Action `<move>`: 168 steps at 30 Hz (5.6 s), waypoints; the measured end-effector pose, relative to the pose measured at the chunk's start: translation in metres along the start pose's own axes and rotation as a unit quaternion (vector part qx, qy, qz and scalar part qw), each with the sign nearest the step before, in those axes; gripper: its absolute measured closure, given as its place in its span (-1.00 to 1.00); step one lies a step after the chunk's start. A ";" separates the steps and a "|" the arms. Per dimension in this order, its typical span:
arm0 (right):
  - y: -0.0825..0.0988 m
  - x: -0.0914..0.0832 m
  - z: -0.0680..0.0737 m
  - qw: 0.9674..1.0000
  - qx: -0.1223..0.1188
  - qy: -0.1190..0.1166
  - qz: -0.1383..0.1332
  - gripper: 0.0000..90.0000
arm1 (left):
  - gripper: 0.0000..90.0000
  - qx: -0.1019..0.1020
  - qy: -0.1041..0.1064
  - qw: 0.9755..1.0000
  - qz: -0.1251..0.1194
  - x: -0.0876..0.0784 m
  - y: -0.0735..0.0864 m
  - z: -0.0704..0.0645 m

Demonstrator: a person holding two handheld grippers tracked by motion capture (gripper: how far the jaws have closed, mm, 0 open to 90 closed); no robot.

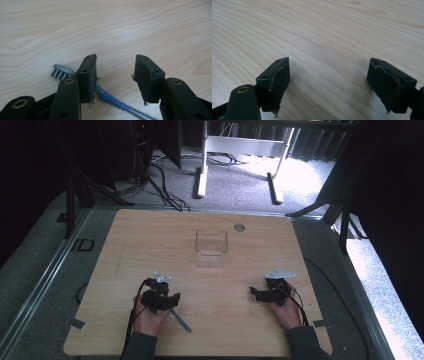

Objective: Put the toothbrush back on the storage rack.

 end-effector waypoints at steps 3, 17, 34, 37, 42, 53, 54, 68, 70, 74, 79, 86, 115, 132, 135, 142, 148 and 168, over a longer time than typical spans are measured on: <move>0.000 0.000 0.000 1.000 0.000 0.000 0.000 -0.59 | 0.18 -0.002 0.000 1.000 0.007 0.001 0.002 -0.001; 0.000 0.000 0.000 1.000 0.000 0.000 0.000 -0.59 | 0.12 -0.014 0.004 0.999 0.037 0.006 0.011 -0.006; 0.000 0.000 0.000 1.000 0.000 0.000 0.000 -0.59 | 0.11 -0.024 0.004 0.998 0.065 0.011 0.018 -0.008; 0.000 0.000 0.000 1.000 0.000 0.000 0.000 -0.59 | 0.11 -0.024 0.004 0.997 0.069 0.012 0.019 -0.009; 0.000 0.000 0.000 1.000 0.000 0.000 0.000 -0.59 | 0.10 -0.023 0.001 0.997 0.071 0.012 0.020 -0.009; 0.000 0.000 0.000 1.000 0.000 0.000 0.000 -0.59 | 0.13 -0.012 -0.017 0.996 0.087 0.017 0.021 -0.012; 0.000 0.000 0.000 1.000 0.000 0.000 0.000 -0.59 | 0.14 -0.012 -0.019 0.996 0.088 0.017 0.021 -0.012; 0.000 0.000 0.000 1.000 0.000 0.000 0.000 -0.59 | 0.59 0.016 -0.029 0.993 0.110 0.018 0.022 -0.021; 0.000 0.000 0.000 1.000 0.000 0.000 0.000 -0.59 | 0.72 0.026 -0.035 0.993 0.112 0.018 0.022 -0.024; 0.000 0.000 0.000 1.000 -0.002 0.000 0.000 -0.59 | 0.83 0.048 -0.040 0.991 0.116 0.018 0.022 -0.027; 0.000 0.000 0.000 1.000 0.000 0.000 0.000 -0.59 | 0.84 0.063 -0.044 0.991 0.107 0.013 0.020 -0.029; 0.000 0.000 0.000 1.000 -0.001 0.000 -0.001 -0.59 | 0.84 0.073 -0.041 0.993 0.078 0.002 0.013 -0.028; 0.000 0.000 0.000 1.000 -0.001 0.000 -0.001 -0.59 | 0.84 0.089 -0.045 0.995 0.008 -0.010 -0.007 -0.023; 0.000 0.000 0.000 1.000 -0.001 0.000 0.000 -0.59 | 0.84 0.096 -0.036 0.994 -0.025 -0.014 -0.014 -0.019; 0.000 0.000 0.000 1.000 -0.001 0.000 0.000 -0.59 | 0.84 0.098 -0.037 0.994 -0.031 -0.014 -0.015 -0.020; 0.000 0.000 0.000 1.000 -0.001 0.000 0.000 -0.59 | 0.84 0.099 -0.038 0.993 -0.042 -0.016 -0.016 -0.019; 0.000 0.000 0.000 1.000 -0.001 0.000 -0.001 -0.59 | 0.84 0.102 -0.040 0.992 -0.063 -0.018 -0.018 -0.017; 0.000 0.000 0.000 1.000 0.000 0.000 0.000 -0.59 | 0.84 0.105 -0.007 0.987 -0.124 -0.023 -0.032 -0.012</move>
Point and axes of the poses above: each handheld gripper's, and its own axes: x roughly forward along the jaws, y roughly out of its underside, z roughly to its left, the point moved 3 cm from there along x, roughly forward along the jaws, and after that the axes turned 6 degrees about z, right-handed, at the moved point
